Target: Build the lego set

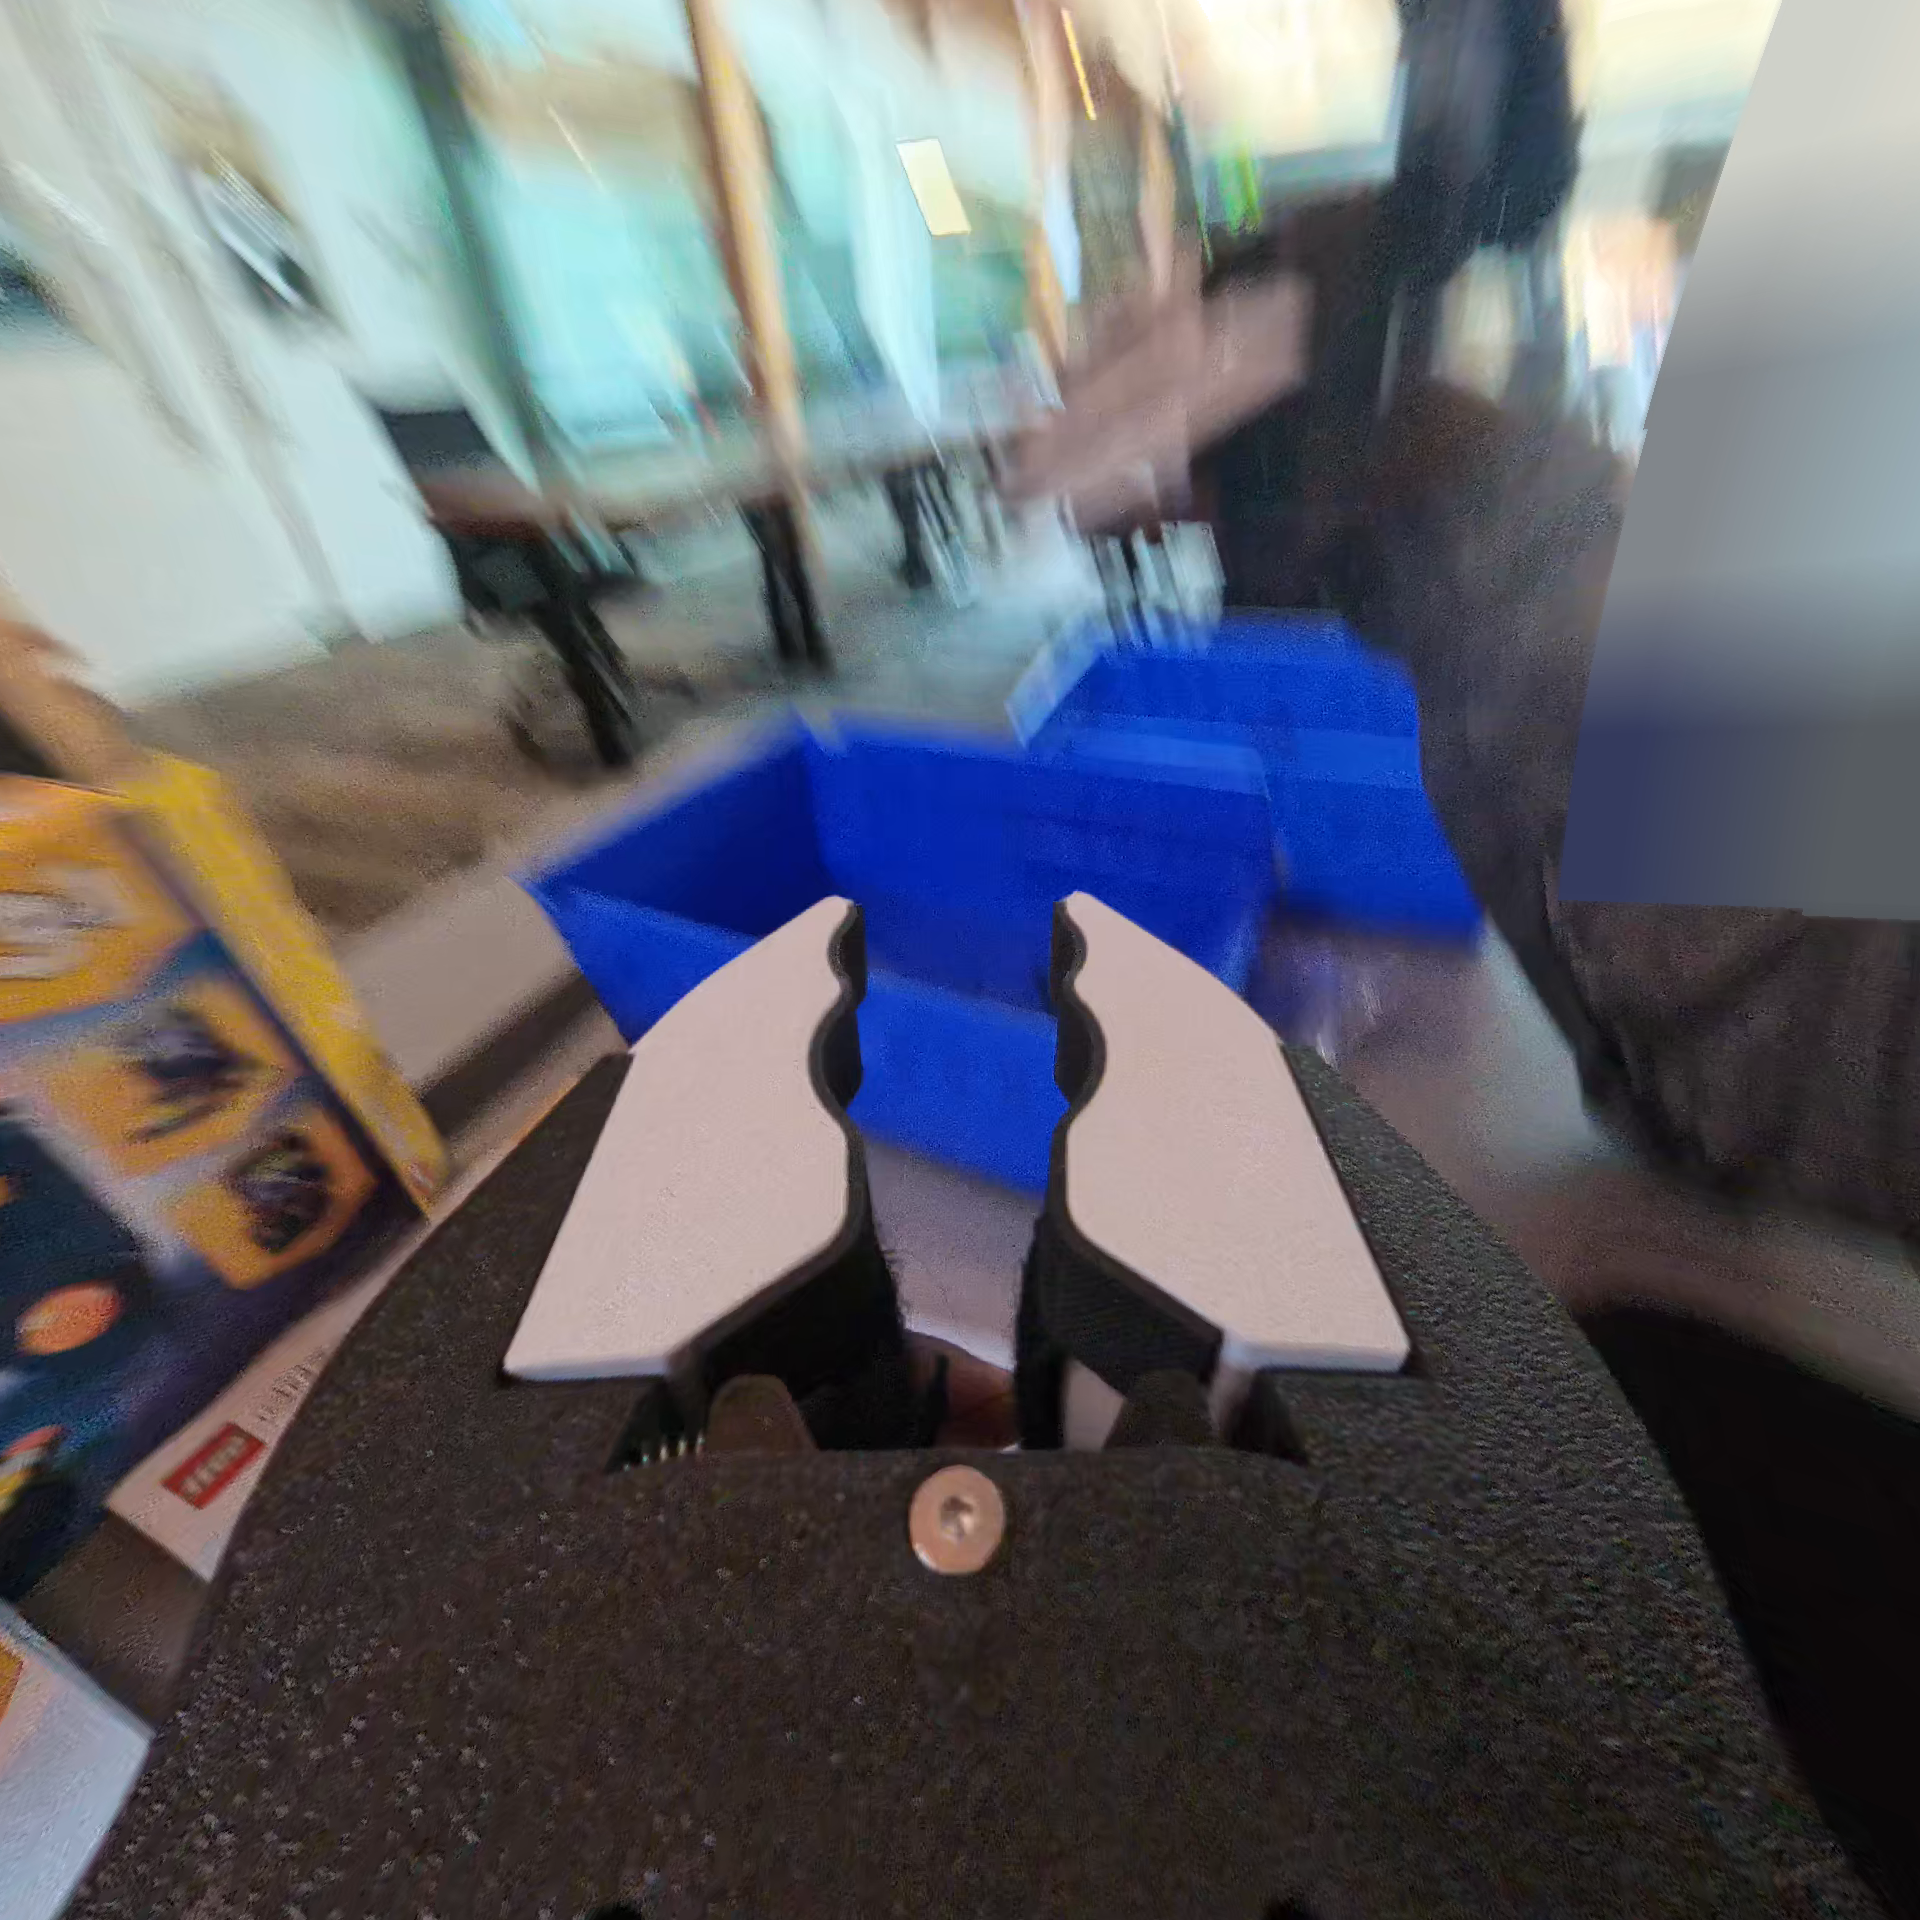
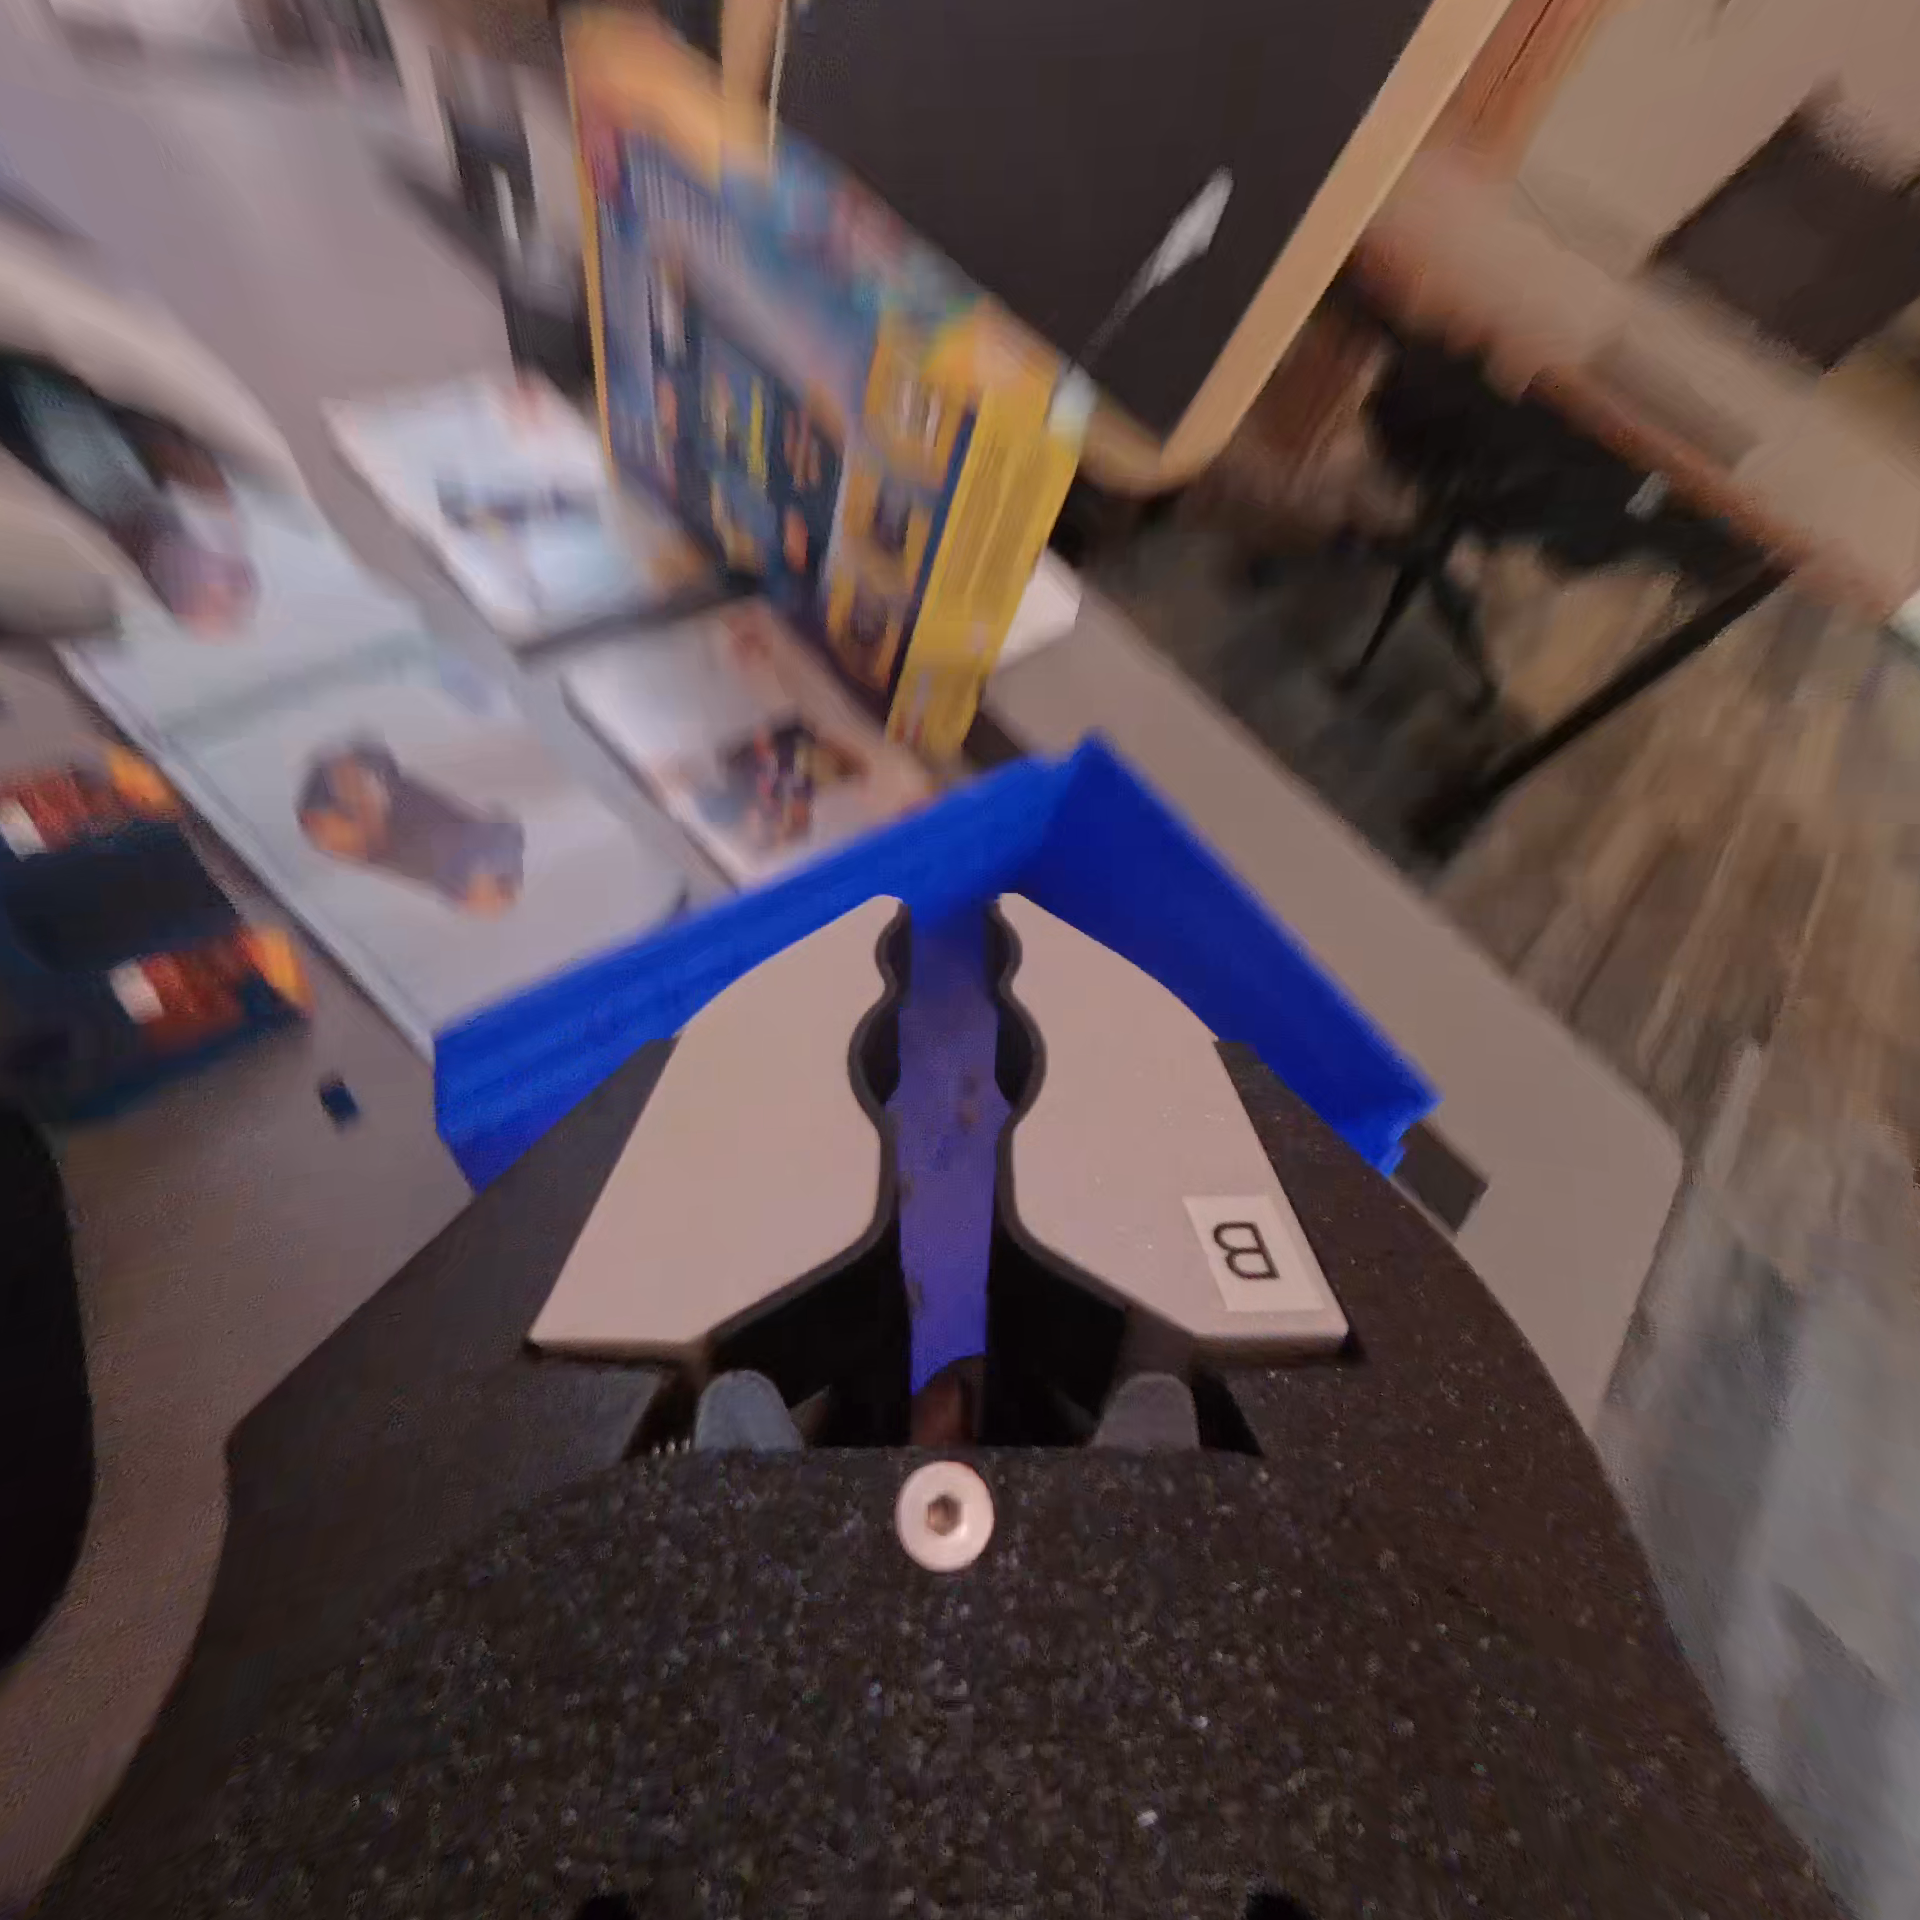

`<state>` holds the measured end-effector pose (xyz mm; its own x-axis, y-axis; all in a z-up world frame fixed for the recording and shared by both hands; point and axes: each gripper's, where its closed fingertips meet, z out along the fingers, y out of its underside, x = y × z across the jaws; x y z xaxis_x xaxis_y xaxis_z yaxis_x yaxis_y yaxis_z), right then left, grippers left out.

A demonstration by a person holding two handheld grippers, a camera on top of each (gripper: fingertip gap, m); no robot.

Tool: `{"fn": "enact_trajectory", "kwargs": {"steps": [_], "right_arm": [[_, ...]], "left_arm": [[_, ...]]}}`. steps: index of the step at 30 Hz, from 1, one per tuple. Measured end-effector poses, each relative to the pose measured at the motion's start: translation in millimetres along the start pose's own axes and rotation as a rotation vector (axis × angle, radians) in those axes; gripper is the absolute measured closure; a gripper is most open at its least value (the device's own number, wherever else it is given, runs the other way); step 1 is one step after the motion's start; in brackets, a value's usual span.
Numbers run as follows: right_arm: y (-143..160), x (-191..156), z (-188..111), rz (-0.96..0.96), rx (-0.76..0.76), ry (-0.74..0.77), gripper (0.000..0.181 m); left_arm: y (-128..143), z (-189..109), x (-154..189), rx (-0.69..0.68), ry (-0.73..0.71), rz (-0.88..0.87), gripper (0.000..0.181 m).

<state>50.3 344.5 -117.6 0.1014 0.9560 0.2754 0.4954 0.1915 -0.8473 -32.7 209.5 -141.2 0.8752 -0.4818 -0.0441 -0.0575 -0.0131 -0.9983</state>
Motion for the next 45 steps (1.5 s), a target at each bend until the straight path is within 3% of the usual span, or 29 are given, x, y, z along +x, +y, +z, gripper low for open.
{"fn": "enact_trajectory", "kwargs": {"steps": [2, 3, 5, 7, 12, 18, 30, 32, 35, 37, 39, 42, 45], "right_arm": [[44.0, -14.6, 30.6, -0.069, -0.273, -0.087, 0.169], [67.0, -26.3, 42.9, -0.102, -0.397, -0.166, 0.174], [108.1, -54.3, 60.9, -0.145, -0.596, -0.366, 0.181], [131.7, -69.7, 80.3, -0.141, -0.679, -0.481, 0.181], [157.5, -81.0, 108.4, -0.167, -0.730, -0.561, 0.173], [163.7, -78.2, 115.0, -0.212, -0.689, -0.559, 0.168], [169.6, -76.3, 115.5, -0.221, -0.674, -0.578, 0.178], [146.4, -78.9, 116.5, -0.181, -0.536, -0.593, 0.178], [69.9, -72.6, 103.4, -0.165, -0.155, -0.539, 0.178], [10.7, -81.6, 77.9, -0.276, 0.148, -0.504, 0.178], [-39.1, -94.8, 54.1, -0.536, 0.402, -0.334, 0.179], [-79.4, -116.8, 37.8, -0.900, 0.489, -0.014, 0.179], [-92.2, -138.3, 35.1, -1.127, 0.445, 0.157, 0.179]], "left_arm": [[-29.7, -38.1, -25.6, 0.294, -0.170, -0.066, 0.152], [-31.4, -54.1, -33.6, 0.358, -0.228, -0.074, 0.155], [-19.1, -71.5, -43.0, 0.363, -0.310, -0.061, 0.156], [-5.3, -78.4, -47.1, 0.331, -0.366, -0.029, 0.158], [-1.8, -76.9, -36.9, 0.316, -0.347, 0.081, 0.159], [-2.4, -76.6, -33.4, 0.324, -0.321, 0.088, 0.159], [-0.4, -78.8, -35.5, 0.318, -0.315, 0.079, 0.158], [-1.0, -77.8, -33.3, 0.315, -0.308, 0.091, 0.157], [-5.5, -75.8, -27.7, 0.326, -0.285, 0.084, 0.157], [-6.2, -70.3, -25.7, 0.300, -0.259, -0.008, 0.161], [-6.6, -58.8, -17.1, 0.246, -0.165, -0.155, 0.161], [-25.3, -46.9, -3.7, 0.253, -0.056, -0.274, 0.158], [-44.3, -39.0, 6.2, 0.235, -0.035, -0.191, 0.157]]}}
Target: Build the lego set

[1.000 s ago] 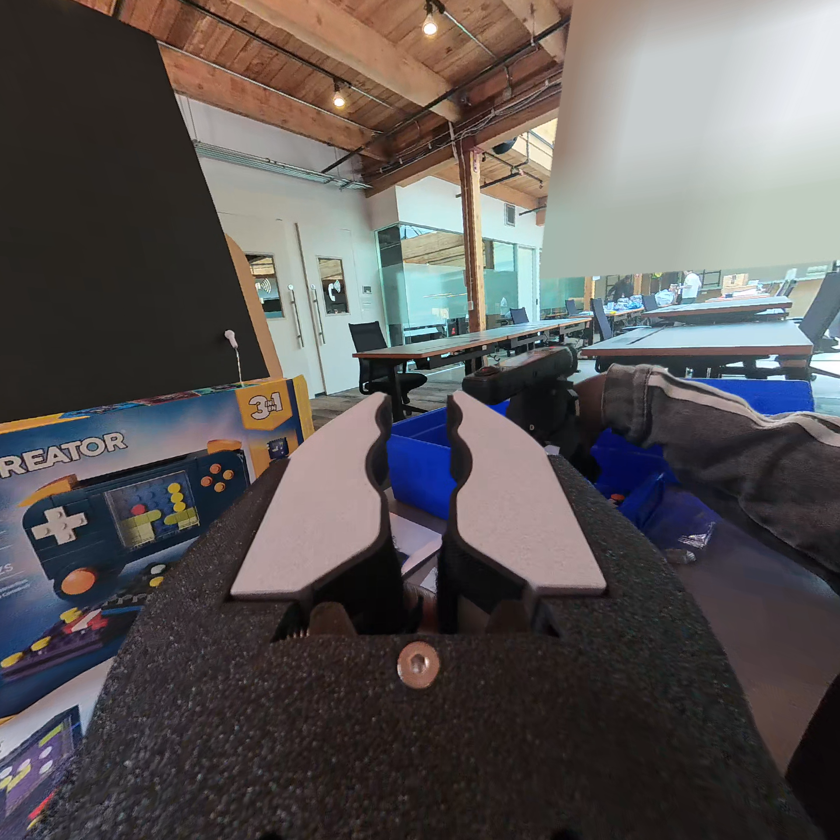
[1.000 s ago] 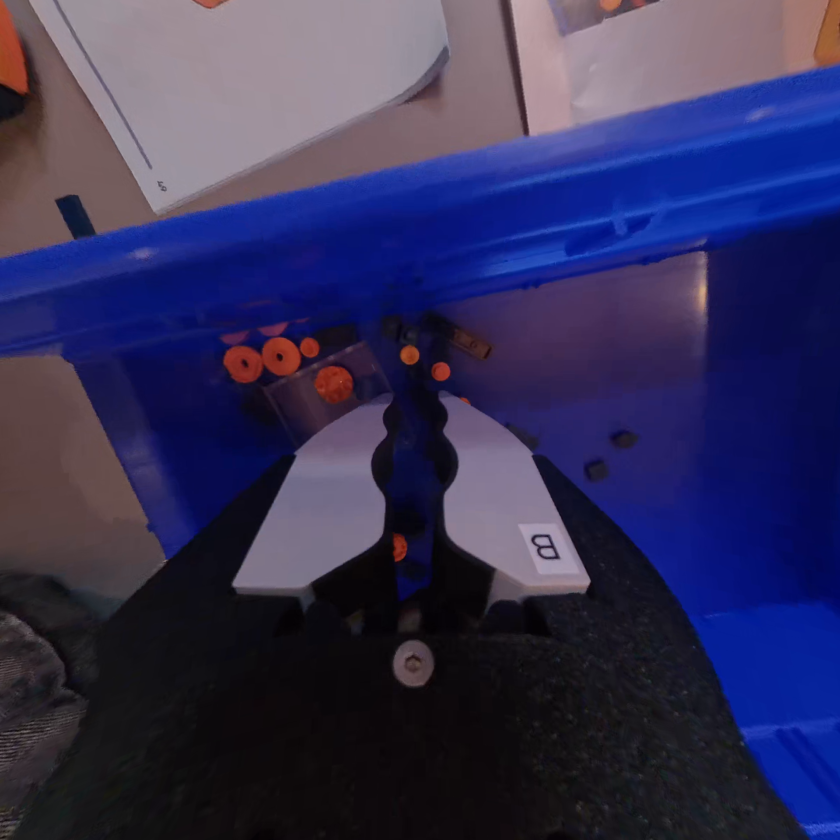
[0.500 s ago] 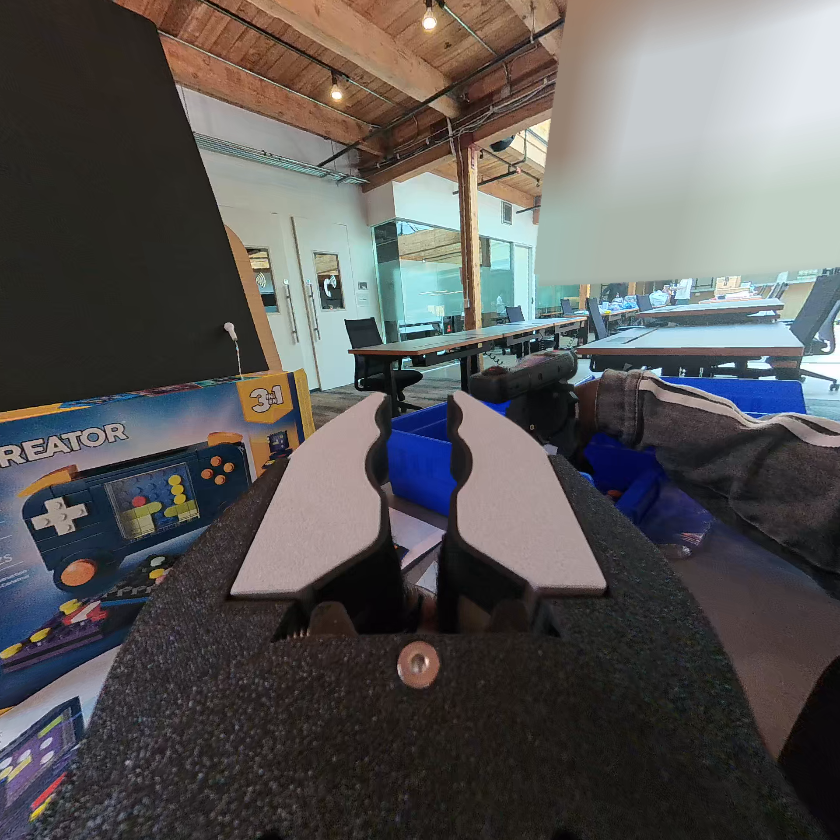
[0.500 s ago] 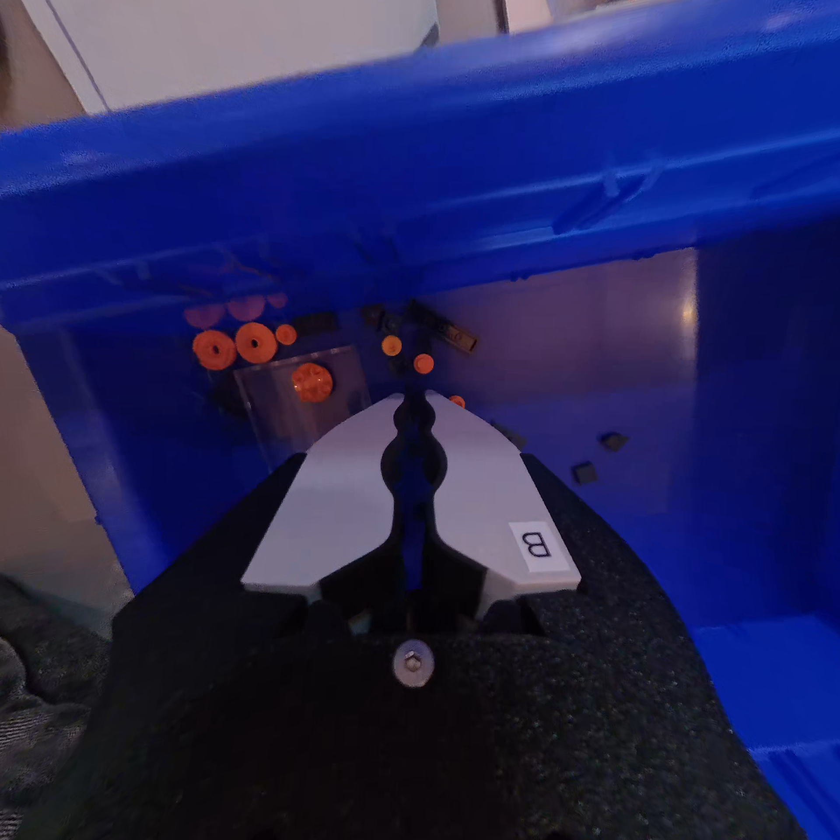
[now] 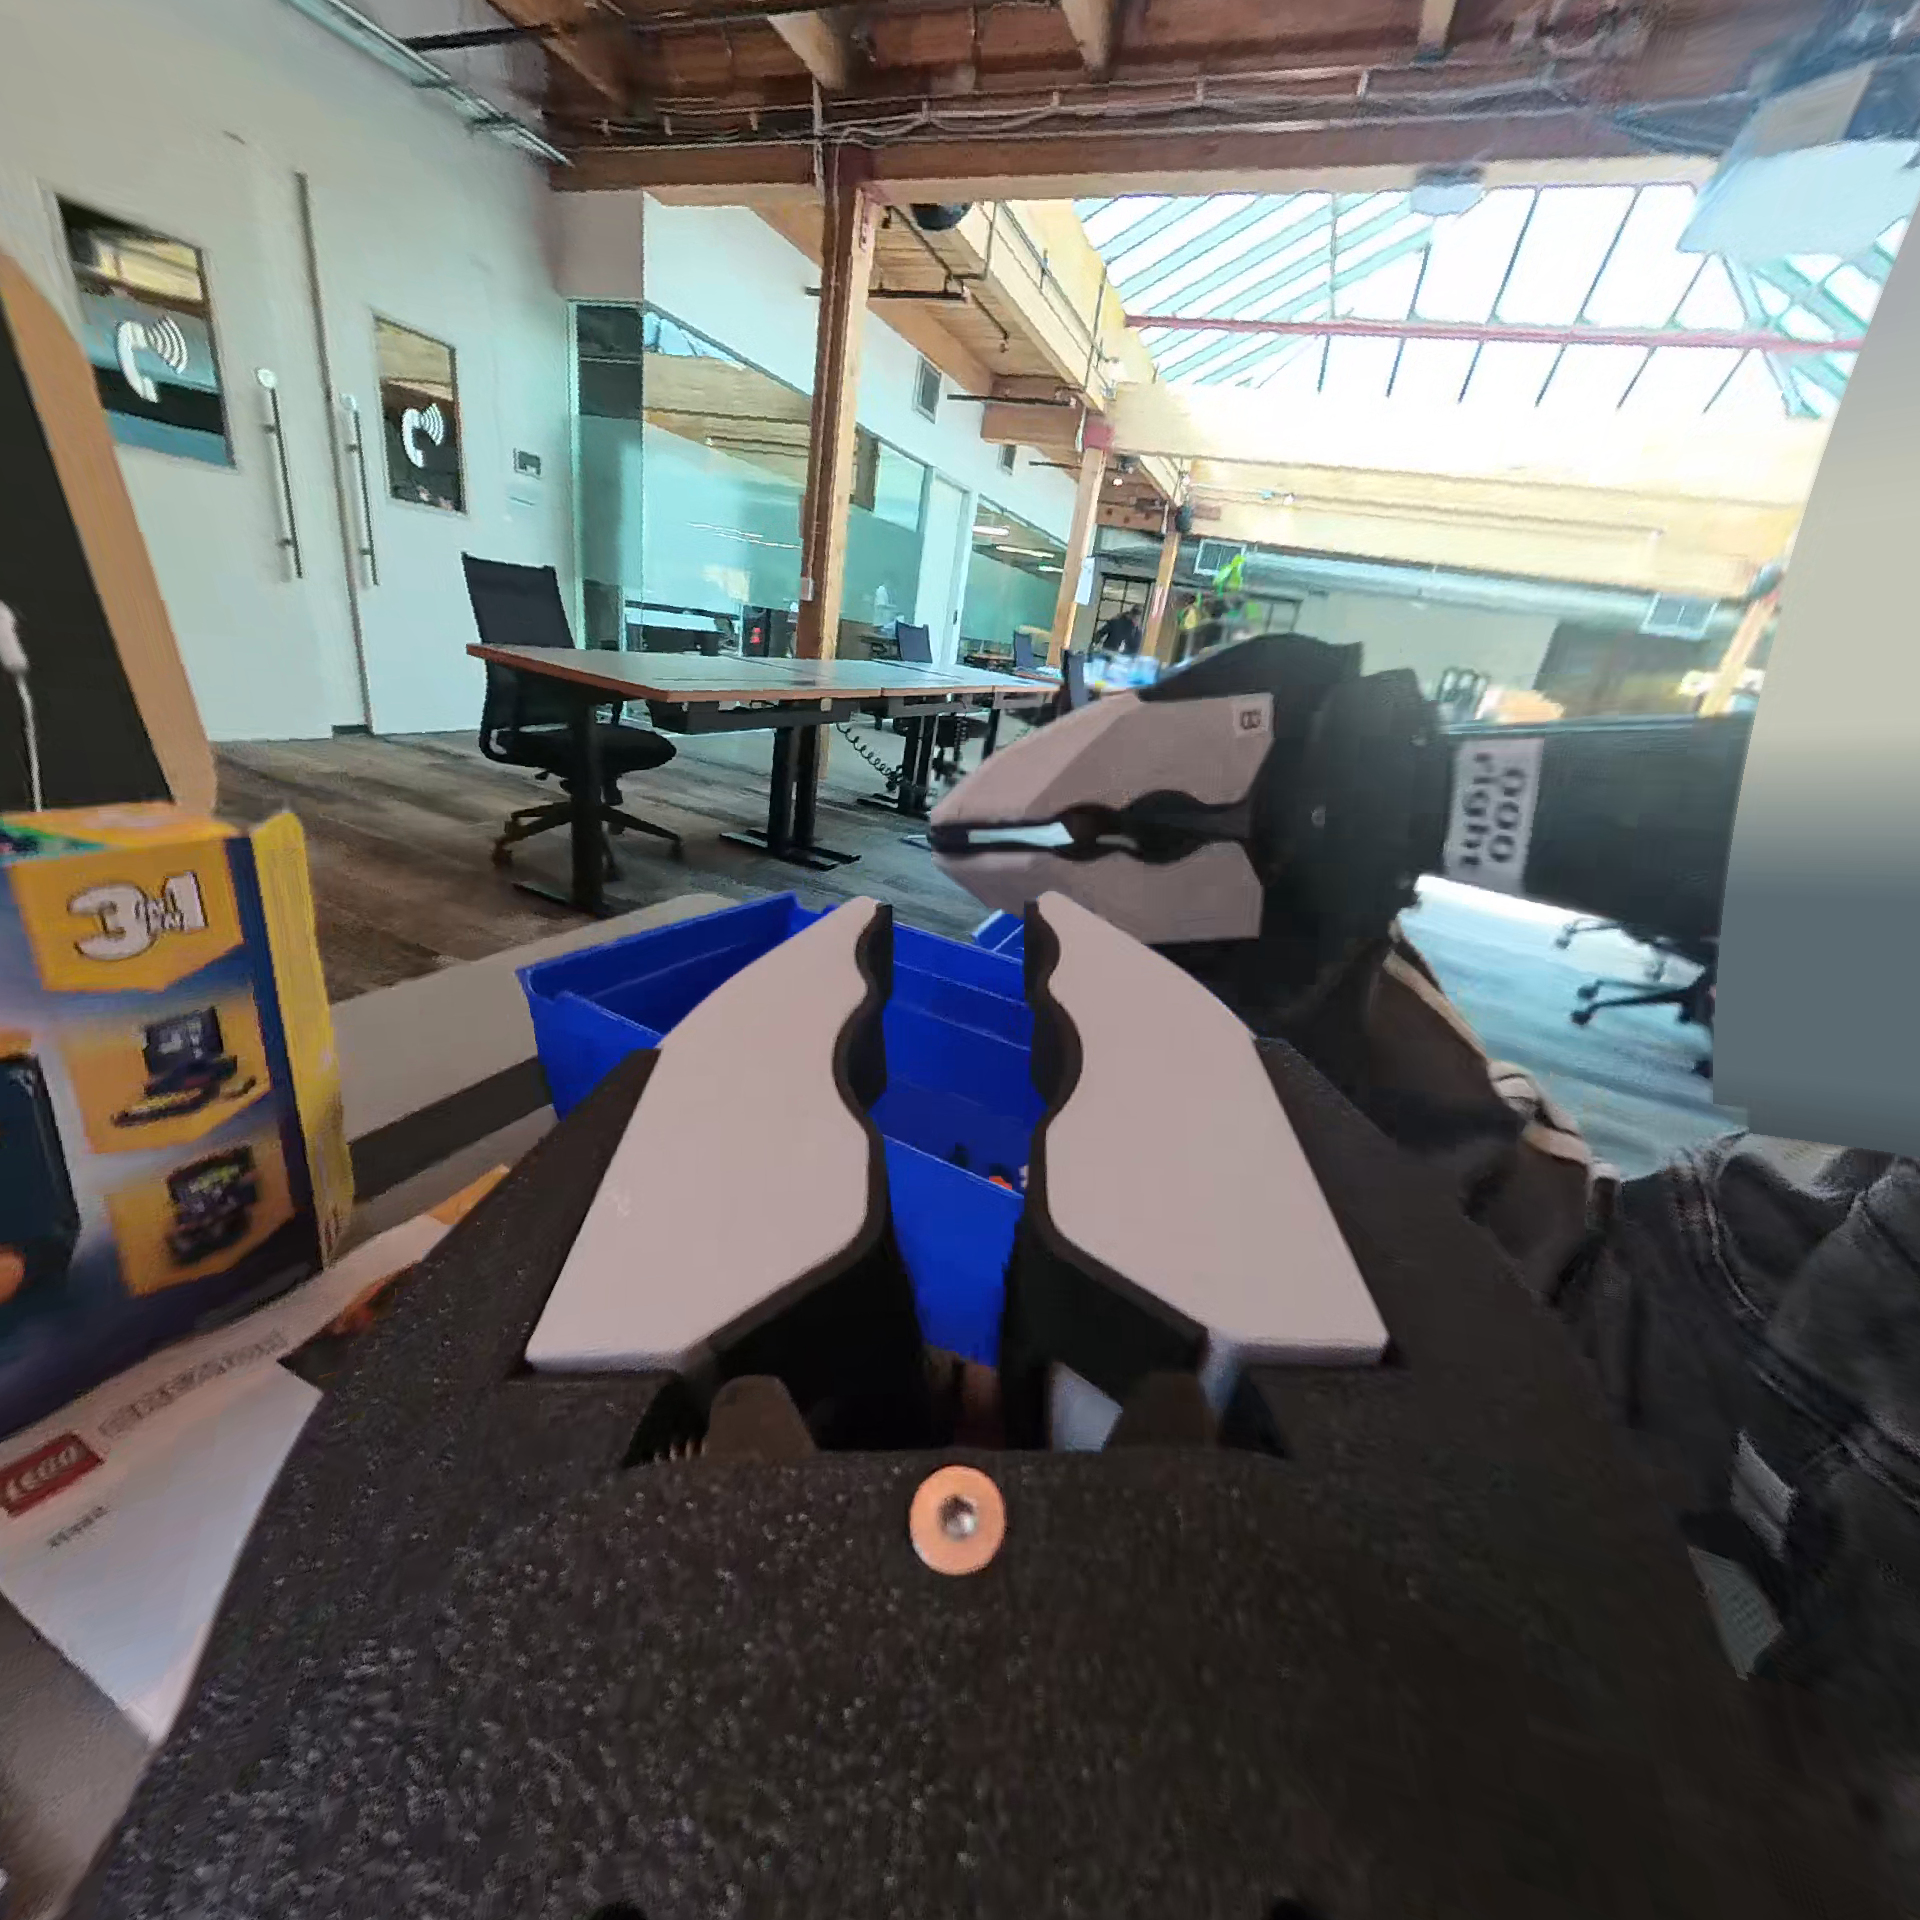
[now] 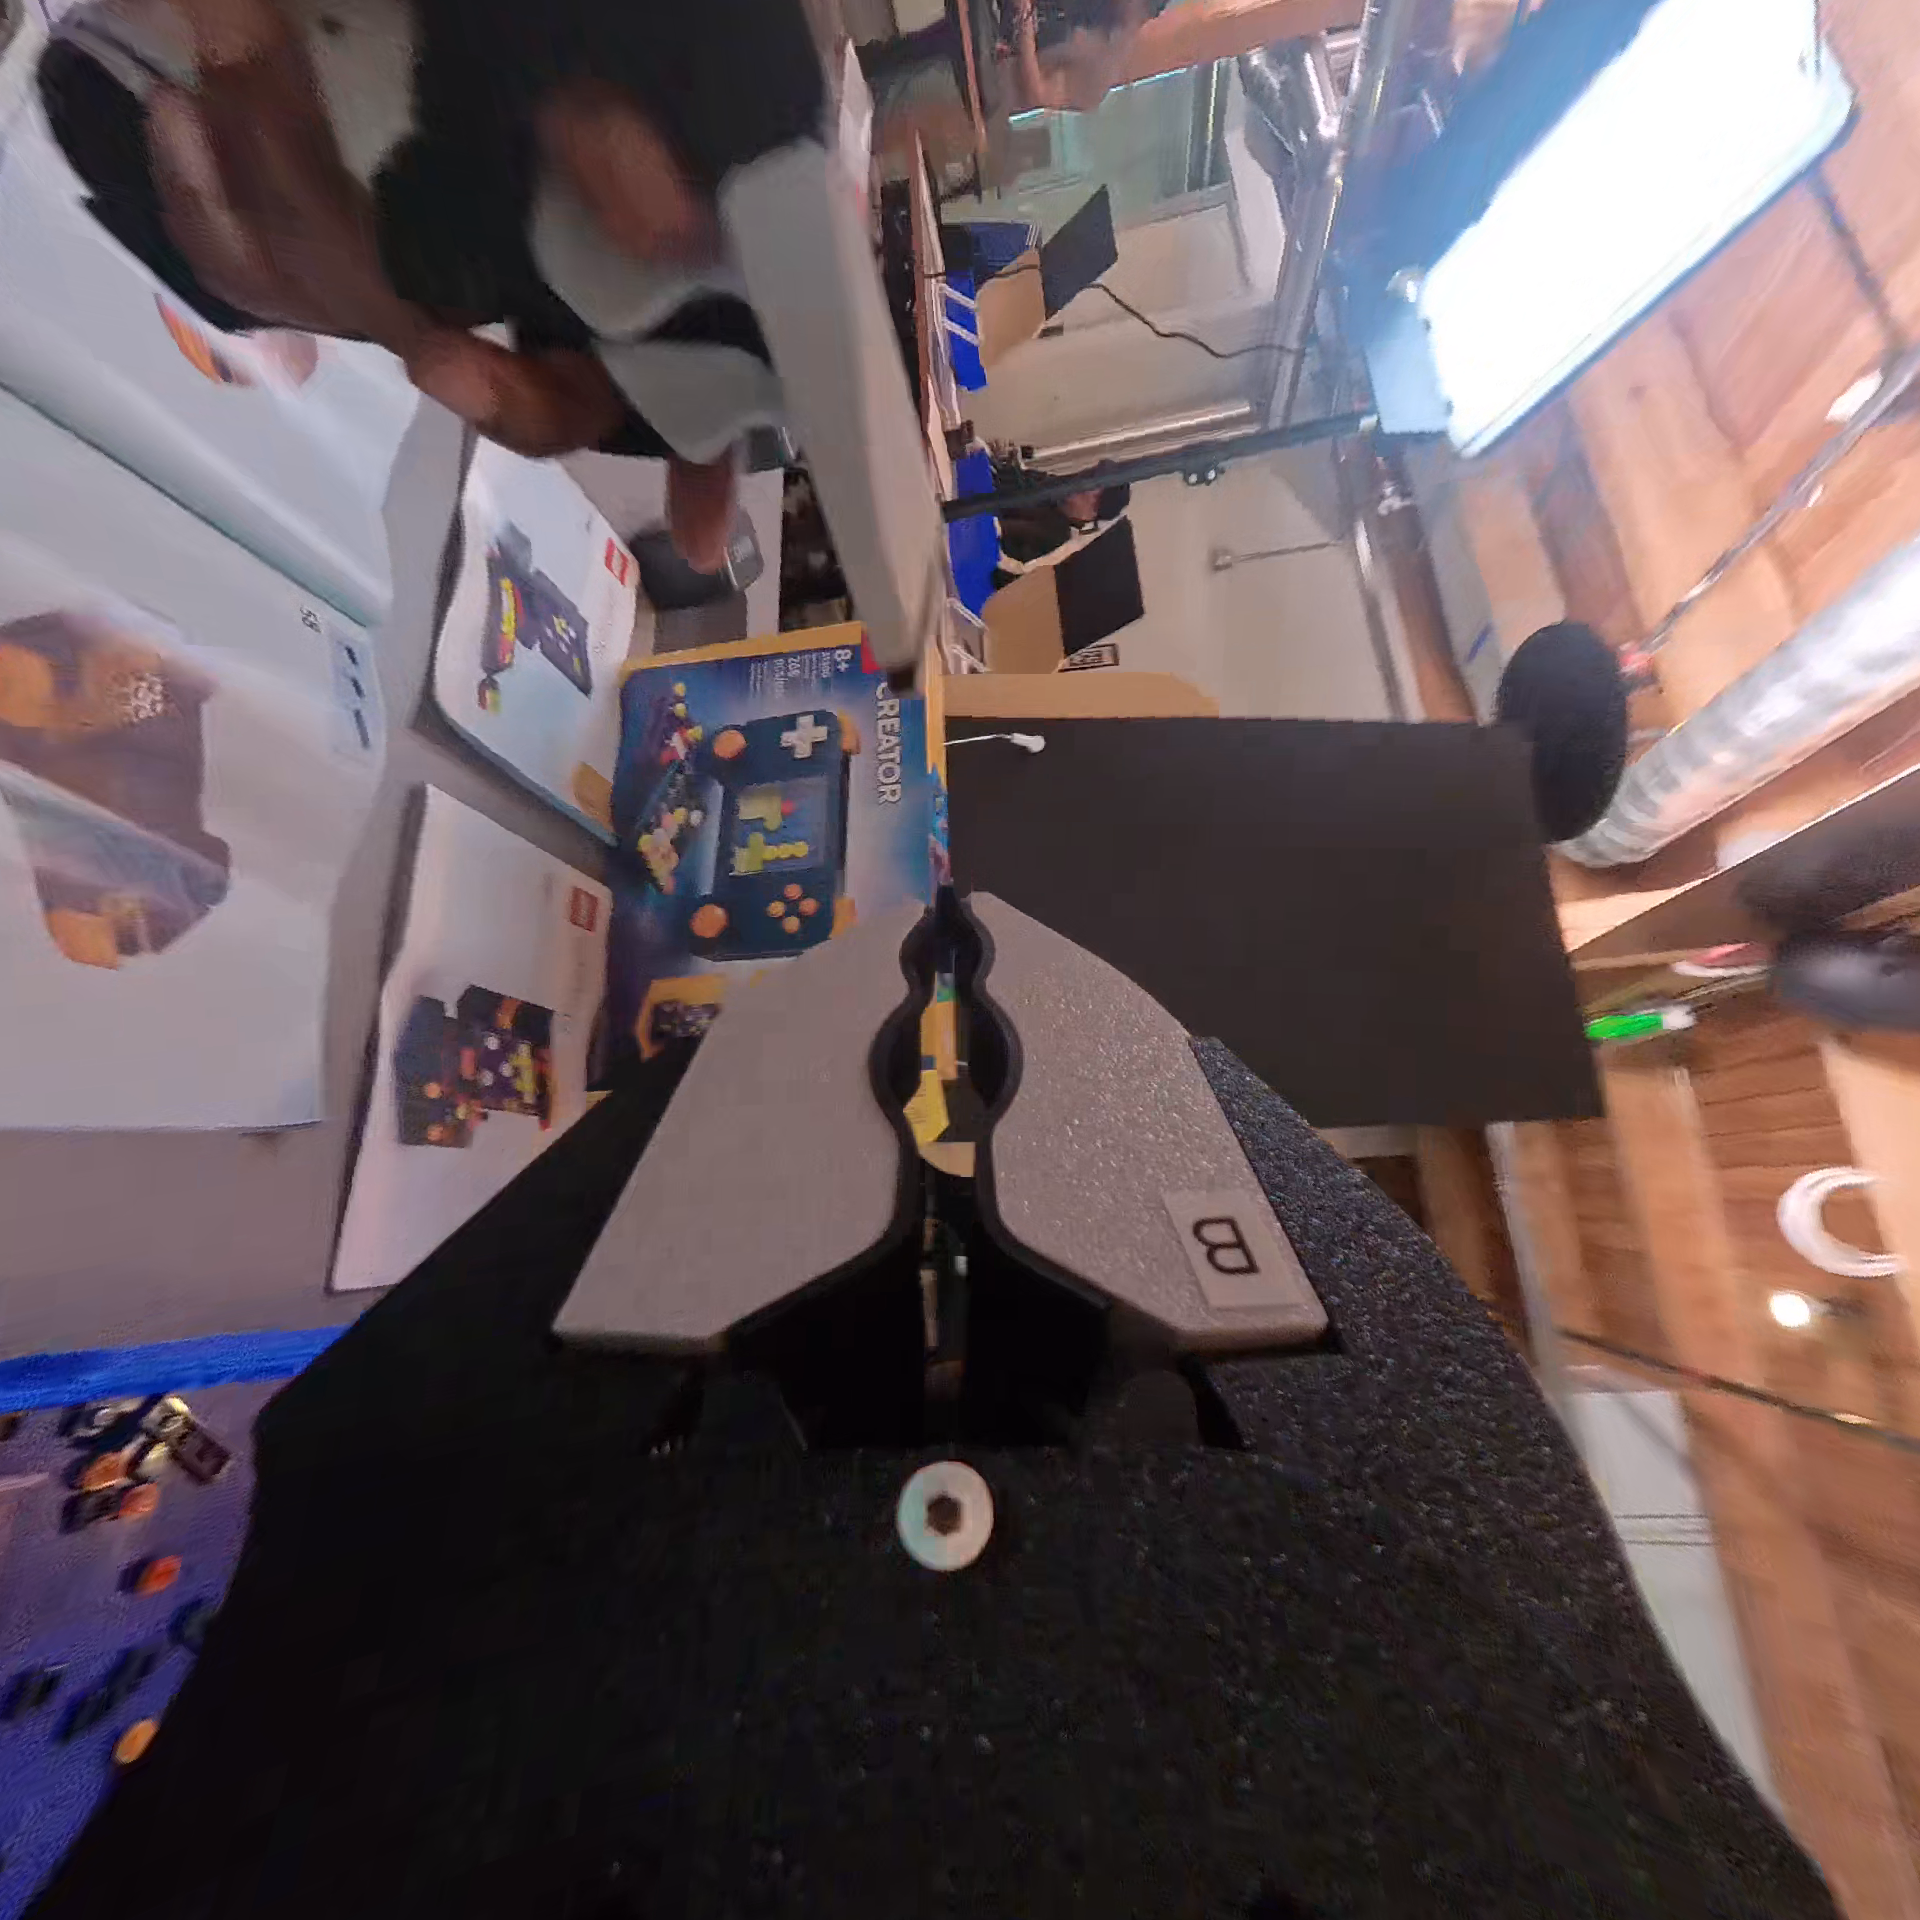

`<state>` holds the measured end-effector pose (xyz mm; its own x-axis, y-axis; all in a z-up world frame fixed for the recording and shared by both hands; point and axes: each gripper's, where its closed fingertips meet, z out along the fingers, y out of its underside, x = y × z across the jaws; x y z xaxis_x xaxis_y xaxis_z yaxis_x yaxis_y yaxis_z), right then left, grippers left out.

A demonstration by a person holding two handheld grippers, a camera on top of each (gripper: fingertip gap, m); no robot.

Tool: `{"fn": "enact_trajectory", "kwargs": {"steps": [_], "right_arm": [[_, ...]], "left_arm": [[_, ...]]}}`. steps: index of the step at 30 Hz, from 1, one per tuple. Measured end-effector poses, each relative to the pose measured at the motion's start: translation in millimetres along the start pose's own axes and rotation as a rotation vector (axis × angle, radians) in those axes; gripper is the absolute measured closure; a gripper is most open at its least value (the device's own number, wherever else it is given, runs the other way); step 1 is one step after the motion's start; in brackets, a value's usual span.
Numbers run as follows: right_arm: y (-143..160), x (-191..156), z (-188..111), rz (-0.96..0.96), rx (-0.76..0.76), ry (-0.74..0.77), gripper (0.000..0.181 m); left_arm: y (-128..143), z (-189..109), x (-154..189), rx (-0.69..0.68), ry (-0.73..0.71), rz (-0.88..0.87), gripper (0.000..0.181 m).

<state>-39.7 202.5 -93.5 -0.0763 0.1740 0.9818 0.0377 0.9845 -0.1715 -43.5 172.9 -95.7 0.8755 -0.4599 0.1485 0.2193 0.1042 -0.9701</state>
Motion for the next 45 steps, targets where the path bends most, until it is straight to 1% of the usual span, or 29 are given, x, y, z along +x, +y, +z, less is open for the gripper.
{"fn": "enact_trajectory", "kwargs": {"steps": [3, 5, 9, 12, 14, 18, 20, 22, 25, 27, 29, 32, 33, 35, 40, 43, 45], "right_arm": [[-21.6, -1.3, 1.4, -0.069, 0.021, 0.012, 0.179], [-30.0, -2.4, 1.8, -0.073, 0.036, 0.007, 0.179], [-30.3, -4.1, 2.2, -0.091, 0.024, 0.004, 0.179], [-31.9, -4.6, 1.4, -0.112, 0.032, 0.009, 0.179], [-35.8, -3.5, -0.5, -0.091, 0.061, 0.011, 0.179], [-47.0, 0.3, -5.8, 0.008, 0.169, 0.008, 0.179], [-52.6, 1.0, -8.7, 0.143, 0.237, -0.041, 0.177], [-55.2, 3.5, -12.9, 0.371, 0.315, -0.131, 0.168], [-60.7, -3.3, -25.3, 0.693, 0.440, -0.376, 0.166], [-63.6, -6.8, -29.1, 0.794, 0.477, -0.470, 0.166], [-64.6, -13.7, -27.5, 0.828, 0.456, -0.530, 0.166], [-67.1, -31.9, -25.4, 0.816, 0.397, -0.632, 0.162], [-69.0, -33.9, -25.2, 0.809, 0.399, -0.640, 0.164], [-69.5, -34.4, -24.1, 0.807, 0.394, -0.635, 0.173], [-71.3, -36.7, -28.0, 0.829, 0.406, -0.675, 0.173], [-68.7, -40.9, -26.1, 0.811, 0.369, -0.681, 0.174], [-63.5, -43.3, -24.6, 0.799, 0.319, -0.666, 0.174]], "left_arm": [[-4.1, 7.1, 2.6, -0.038, -0.024, 0.100, 0.158], [-3.3, 10.2, 6.6, -0.055, -0.008, 0.114, 0.159], [-1.4, 10.4, 12.1, -0.067, 0.039, 0.076, 0.169], [-0.7, 9.6, 12.1, -0.068, 0.059, 0.050, 0.172], [-2.5, 7.7, 14.0, -0.062, 0.096, 0.025, 0.174], [-8.7, 2.3, 22.9, -0.032, 0.196, 0.010, 0.174], [-10.8, -1.3, 27.5, -0.012, 0.236, 0.045, 0.174], [-11.6, -5.9, 33.0, -0.002, 0.286, 0.065, 0.174], [-10.0, -13.5, 37.7, -0.009, 0.345, 0.099, 0.174], [-5.7, -16.8, 39.7, -0.036, 0.365, 0.136, 0.174], [-0.2, -19.1, 42.9, -0.067, 0.387, 0.177, 0.174], [6.0, -20.6, 45.3, -0.101, 0.402, 0.214, 0.174], [8.0, -21.2, 46.9, -0.111, 0.414, 0.217, 0.174], [11.7, -22.4, 50.1, -0.130, 0.436, 0.220, 0.174], [18.7, -24.4, 50.6, -0.161, 0.445, 0.237, 0.174], [22.5, -24.6, 48.8, -0.179, 0.430, 0.249, 0.174], [25.4, -24.5, 43.2, -0.196, 0.378, 0.259, 0.170]]}}
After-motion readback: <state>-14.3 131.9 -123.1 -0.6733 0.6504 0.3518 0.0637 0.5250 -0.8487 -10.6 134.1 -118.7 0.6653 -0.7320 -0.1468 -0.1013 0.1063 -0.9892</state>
